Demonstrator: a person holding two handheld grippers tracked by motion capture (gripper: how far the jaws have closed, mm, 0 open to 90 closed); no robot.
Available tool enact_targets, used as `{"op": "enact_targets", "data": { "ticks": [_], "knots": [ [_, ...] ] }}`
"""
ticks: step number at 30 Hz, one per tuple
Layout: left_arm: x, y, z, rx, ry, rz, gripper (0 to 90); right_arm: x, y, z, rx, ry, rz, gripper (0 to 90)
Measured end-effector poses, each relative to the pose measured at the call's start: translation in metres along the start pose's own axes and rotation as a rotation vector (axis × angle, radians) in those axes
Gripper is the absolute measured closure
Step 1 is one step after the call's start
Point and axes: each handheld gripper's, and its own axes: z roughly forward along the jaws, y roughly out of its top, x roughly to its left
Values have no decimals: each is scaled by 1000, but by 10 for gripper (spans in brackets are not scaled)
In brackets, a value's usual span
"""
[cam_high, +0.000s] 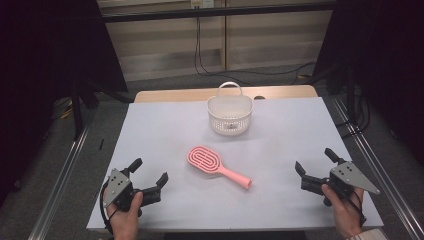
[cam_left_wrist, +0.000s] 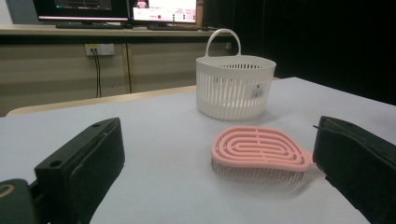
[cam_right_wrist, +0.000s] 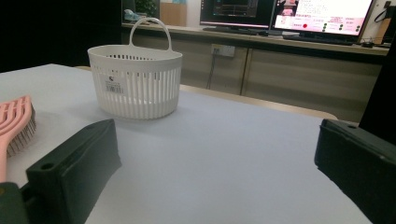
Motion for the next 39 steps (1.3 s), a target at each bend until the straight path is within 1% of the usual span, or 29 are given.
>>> {"op": "enact_targets", "data": {
  "ticks": [3,5,7,8,9,12,14,15,17,19,22,23,25,26,27,28,29,31,32,33,34,36,37,38,39],
  "knots": [
    [1,0,0,3,8,8,24,-1,0,0,-2,-2,4,0],
    [1,0,1,-1,-2,1,24,-2,0,0,-4,-4,9,0],
    [1,1,1,4,-1,5,25,-2,-1,1,-1,-7,12,0],
    [0,0,1,13,-19,-6,34,-3,-1,1,-4,-3,17,0],
    [0,0,1,13,-19,-6,49,-3,-1,1,-4,-3,17,0],
    [-2,1,0,9,-13,35,37,-2,-1,3,2,-2,17,0],
    [-2,2,-1,3,-32,2,31,0,-1,3,4,6,12,0],
    [-2,2,-1,3,-32,2,32,0,-1,3,4,7,8,0],
    [-2,2,0,22,-19,1,34,0,-1,3,1,10,6,0],
    [-2,3,1,31,-11,4,42,0,-1,3,4,6,4,0],
    [-3,5,3,33,-10,2,40,0,-1,4,7,7,9,0],
    [-3,5,4,30,-11,5,39,0,-1,4,7,9,8,0],
    [-5,8,6,24,1,10,39,0,-1,4,7,11,12,0],
    [-5,9,7,21,-3,13,39,0,-1,4,7,11,12,0],
    [-6,10,8,21,-4,18,41,-1,-1,4,5,11,12,0],
    [-7,10,9,24,2,33,44,-1,-1,4,5,11,14,0],
    [-7,11,10,27,4,35,55,-1,-2,4,6,12,15,0],
    [-7,11,12,40,-2,36,56,-1,-2,4,6,17,14,0],
    [-7,10,13,40,-6,32,56,-1,-2,4,4,17,15,0],
    [-6,10,14,48,-13,38,56,-1,-2,4,6,16,14,0],
    [-6,10,15,48,-10,40,56,-1,-2,4,5,19,13,0],
    [-4,11,16,45,-48,35,56,-1,-2,4,4,20,12,0],
    [-5,12,17,38,-47,25,53,-1,-1,4,4,21,11,0],
    [-4,13,17,40,-51,35,45,-1,-1,4,5,20,11,0],
    [-4,13,17,37,-52,37,42,0,-1,4,4,17,12,0]
  ]
}}
